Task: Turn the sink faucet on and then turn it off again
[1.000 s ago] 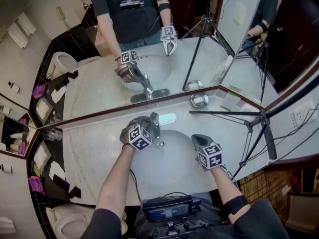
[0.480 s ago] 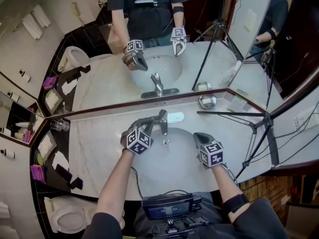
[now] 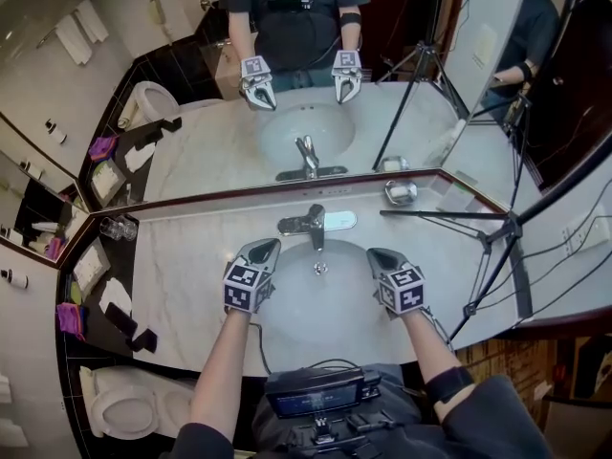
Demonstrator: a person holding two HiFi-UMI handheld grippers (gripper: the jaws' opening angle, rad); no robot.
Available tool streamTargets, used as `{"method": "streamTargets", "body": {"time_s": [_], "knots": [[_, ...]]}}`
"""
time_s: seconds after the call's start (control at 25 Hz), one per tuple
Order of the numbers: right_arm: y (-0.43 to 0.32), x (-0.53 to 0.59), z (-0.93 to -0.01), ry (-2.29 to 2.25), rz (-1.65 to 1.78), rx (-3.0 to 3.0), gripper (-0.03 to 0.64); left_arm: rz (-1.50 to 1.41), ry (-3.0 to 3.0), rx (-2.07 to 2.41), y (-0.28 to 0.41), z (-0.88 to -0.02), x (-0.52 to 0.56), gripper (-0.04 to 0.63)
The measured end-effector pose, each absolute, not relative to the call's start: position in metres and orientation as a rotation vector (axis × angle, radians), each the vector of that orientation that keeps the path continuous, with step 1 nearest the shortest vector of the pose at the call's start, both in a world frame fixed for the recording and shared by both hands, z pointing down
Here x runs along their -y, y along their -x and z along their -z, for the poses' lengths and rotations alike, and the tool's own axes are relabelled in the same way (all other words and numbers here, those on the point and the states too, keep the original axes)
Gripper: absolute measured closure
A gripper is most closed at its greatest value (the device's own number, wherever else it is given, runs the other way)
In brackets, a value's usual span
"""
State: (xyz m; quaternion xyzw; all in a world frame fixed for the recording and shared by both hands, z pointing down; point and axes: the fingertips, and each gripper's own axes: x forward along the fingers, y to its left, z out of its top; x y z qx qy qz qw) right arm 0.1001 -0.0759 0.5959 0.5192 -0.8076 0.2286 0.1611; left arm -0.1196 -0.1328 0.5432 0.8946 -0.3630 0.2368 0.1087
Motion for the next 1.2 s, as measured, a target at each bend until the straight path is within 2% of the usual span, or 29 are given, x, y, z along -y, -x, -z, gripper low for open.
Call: {"method": "streamTargets", "body": {"time_s": [0.4, 0.72, 0.96, 1.2], "knots": [[-0.088, 0.074, -0.593, -1.418, -0.542, 2.304, 0.597, -0.517, -2.522, 1.173, 0.151, -0.541, 0.107, 0.594], [-0.071, 0.084, -0.587, -1.306, -0.226, 2.24, 0.593, -0.539, -2.518, 1.198, 0.151, -0.547, 0.105, 0.594], [-0.058, 0.11, -0.601, -1.159, 0.002, 2.185, 0.452, -0.551, -2.514, 1.216, 0.158, -0.55, 0.107, 0.594], [-0.047, 0.148, -0.609, -1.067, 0.148, 2.132, 0.387, -0.554, -2.507, 1.242, 0.162, -0.551, 0.114, 0.594]]}}
